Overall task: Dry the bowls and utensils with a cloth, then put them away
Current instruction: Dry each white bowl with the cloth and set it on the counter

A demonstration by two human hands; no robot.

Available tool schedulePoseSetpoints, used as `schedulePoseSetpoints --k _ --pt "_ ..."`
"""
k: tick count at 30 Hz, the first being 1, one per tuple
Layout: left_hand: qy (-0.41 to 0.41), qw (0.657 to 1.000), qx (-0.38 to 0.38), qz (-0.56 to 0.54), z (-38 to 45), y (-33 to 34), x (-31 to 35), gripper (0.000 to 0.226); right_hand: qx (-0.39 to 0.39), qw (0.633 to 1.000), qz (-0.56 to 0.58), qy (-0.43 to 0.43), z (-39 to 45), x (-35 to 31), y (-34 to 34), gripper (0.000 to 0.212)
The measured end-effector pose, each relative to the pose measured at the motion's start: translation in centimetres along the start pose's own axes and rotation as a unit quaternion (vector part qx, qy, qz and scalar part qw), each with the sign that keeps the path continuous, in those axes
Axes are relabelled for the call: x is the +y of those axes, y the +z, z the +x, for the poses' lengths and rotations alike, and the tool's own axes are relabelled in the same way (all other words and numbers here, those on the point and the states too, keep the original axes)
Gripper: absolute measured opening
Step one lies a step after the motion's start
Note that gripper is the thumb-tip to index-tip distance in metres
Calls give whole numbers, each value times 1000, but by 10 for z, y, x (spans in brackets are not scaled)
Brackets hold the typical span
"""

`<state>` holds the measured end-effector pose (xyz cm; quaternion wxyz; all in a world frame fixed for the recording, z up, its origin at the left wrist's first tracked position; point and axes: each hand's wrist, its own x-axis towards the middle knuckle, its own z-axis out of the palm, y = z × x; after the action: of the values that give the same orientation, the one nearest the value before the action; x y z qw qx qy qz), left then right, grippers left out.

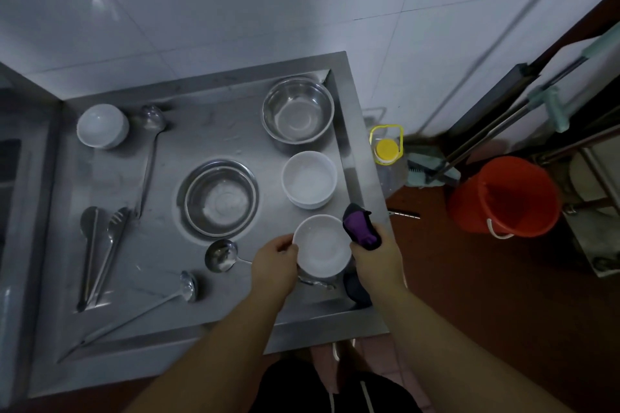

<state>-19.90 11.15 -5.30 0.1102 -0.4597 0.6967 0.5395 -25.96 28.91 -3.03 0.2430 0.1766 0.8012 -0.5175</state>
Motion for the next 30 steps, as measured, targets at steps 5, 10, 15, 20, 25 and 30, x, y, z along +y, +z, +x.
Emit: schedulePoseSetpoints --k 5,10,15,20,25,30 --pt "-11 999 14 27 -3 -5 11 33 8 1000 -1 -16 -5 -8 -16 30" --pt "25 996 18 88 -25 -18 24 38 13 999 9 -46 -22 -27 -41 19" --pt "78 986 32 147 -55 -33 33 35 -9 997 22 -70 -30 -49 -49 27" --pt "87 981 44 167 -76 -54 31 33 -56 990 -36 -120 -45 -70 -34 26" --pt "95 974 79 188 -86 -87 24 33 -123 979 -69 -149 -65 -88 -8 22" --pt "109 960 112 231 -89 -132 21 12 -161 960 -107 -205 -78 -111 31 19"
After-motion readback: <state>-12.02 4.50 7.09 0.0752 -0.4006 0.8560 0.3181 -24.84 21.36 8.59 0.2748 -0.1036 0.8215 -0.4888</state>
